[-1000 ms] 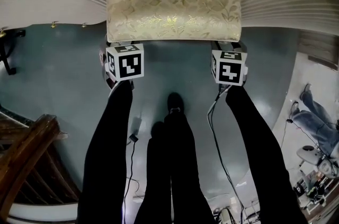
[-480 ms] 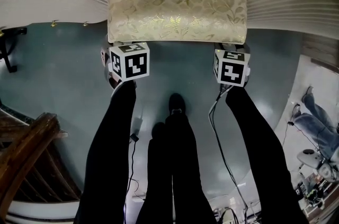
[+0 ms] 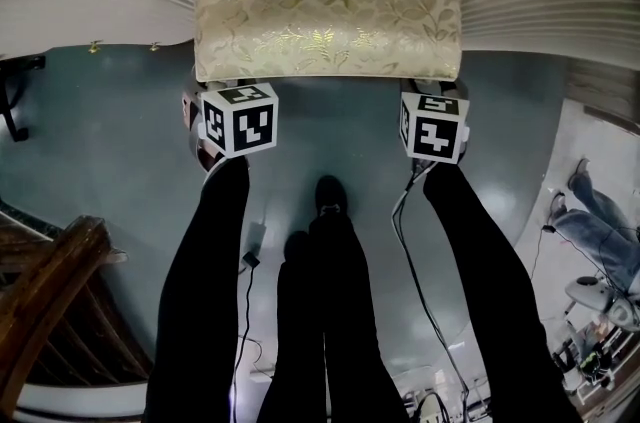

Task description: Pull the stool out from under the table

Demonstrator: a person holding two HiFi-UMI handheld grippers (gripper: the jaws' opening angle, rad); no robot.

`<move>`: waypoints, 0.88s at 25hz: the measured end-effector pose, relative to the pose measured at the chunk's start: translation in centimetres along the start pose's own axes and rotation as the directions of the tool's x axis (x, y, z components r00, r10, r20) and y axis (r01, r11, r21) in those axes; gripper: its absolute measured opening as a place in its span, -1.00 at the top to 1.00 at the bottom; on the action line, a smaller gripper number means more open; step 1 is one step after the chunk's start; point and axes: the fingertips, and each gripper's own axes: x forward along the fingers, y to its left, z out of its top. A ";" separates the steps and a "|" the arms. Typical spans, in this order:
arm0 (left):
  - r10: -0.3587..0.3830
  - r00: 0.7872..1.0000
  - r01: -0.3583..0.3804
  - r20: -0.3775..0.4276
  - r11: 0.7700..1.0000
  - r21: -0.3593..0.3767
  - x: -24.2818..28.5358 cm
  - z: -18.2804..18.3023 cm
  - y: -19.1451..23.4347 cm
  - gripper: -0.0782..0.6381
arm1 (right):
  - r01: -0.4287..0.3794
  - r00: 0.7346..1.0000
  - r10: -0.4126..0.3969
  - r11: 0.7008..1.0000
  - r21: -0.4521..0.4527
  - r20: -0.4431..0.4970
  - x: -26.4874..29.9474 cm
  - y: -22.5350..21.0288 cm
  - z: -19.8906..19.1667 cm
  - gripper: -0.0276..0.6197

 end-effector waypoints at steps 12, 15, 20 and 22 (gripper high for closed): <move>0.007 1.000 -0.007 0.013 1.000 0.010 -0.2 0.1 0.2 0.00 | 0.011 1.000 -0.011 1.000 0.026 -0.020 -0.2 0.1 -0.3 0.11; 0.005 1.000 -0.005 0.012 1.000 0.012 -0.2 0.0 0.2 0.00 | 0.016 1.000 -0.015 0.999 0.036 -0.024 -0.3 0.2 -0.4 0.11; 0.003 1.000 -0.003 0.011 1.000 0.015 -0.2 0.1 0.3 0.00 | 0.034 0.999 -0.032 0.997 0.066 -0.026 -0.5 0.2 -0.4 0.11; 0.004 1.000 -0.004 0.007 1.000 0.014 -0.2 0.1 0.4 0.00 | 0.039 0.999 -0.036 0.996 0.079 -0.035 -0.5 0.3 -0.4 0.11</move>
